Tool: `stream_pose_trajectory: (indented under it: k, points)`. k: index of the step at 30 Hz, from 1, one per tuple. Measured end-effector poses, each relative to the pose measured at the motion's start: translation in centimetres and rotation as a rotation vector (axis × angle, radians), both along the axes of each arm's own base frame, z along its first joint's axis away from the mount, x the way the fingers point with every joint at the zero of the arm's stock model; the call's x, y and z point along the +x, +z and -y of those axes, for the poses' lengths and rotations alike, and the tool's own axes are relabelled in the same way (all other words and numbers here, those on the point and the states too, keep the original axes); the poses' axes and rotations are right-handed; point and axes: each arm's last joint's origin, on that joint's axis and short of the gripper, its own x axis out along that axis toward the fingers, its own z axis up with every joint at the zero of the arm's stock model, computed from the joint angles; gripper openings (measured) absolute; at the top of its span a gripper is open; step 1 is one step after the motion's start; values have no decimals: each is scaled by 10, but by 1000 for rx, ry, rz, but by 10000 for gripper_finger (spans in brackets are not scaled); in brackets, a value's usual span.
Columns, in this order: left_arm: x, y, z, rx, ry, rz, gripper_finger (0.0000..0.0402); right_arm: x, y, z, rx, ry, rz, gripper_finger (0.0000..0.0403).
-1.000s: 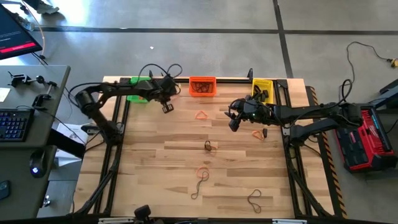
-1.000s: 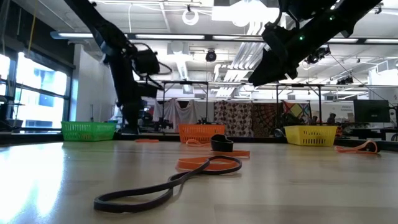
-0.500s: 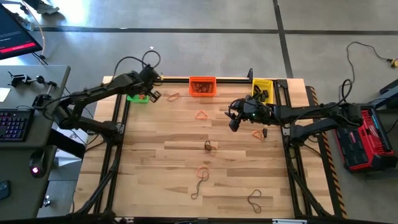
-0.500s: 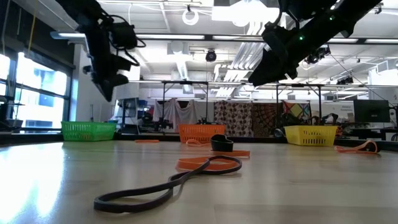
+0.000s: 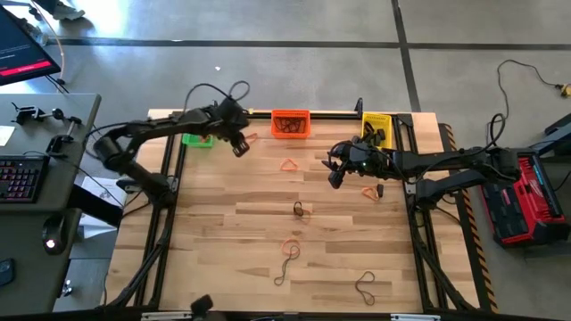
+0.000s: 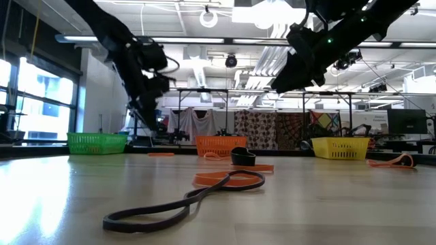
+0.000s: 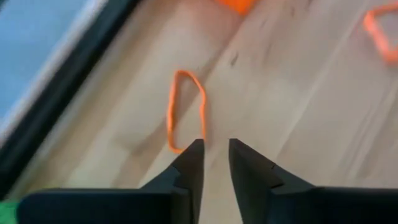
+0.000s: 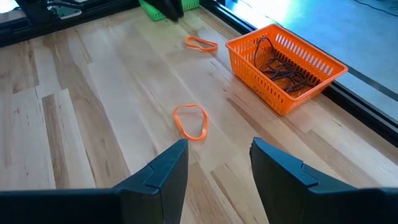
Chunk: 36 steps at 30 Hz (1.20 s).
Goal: Sort rubber bands into baskets
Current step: Put the top left orange rubber band into the green bin
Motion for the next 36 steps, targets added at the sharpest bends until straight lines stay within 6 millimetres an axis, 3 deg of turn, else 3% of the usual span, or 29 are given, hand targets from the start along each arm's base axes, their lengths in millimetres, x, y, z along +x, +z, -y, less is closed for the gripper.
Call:
stream_pose_trajectory:
  k: [5,11,17,22,27,31,36]
  points:
    - [13,-31,-5,-15,-8,-79,102,0,0,0,5,7,-2,162]
    - [21,-52,-12,-8,-15,-93,117,0,0,0,5,8,-3,162]
    - [22,-63,-18,12,-5,-118,107,0,0,0,3,9,-4,162]
    - [22,-67,-21,1,-32,-125,69,0,0,0,3,9,-5,162]
    - [17,-57,-18,32,-29,-144,9,-1,-1,0,5,8,-12,162]
    - [11,-28,-14,103,15,-108,6,-1,-2,0,7,7,-18,162]
    - [-10,11,-5,160,131,-83,2,-1,-2,0,7,8,-21,162]
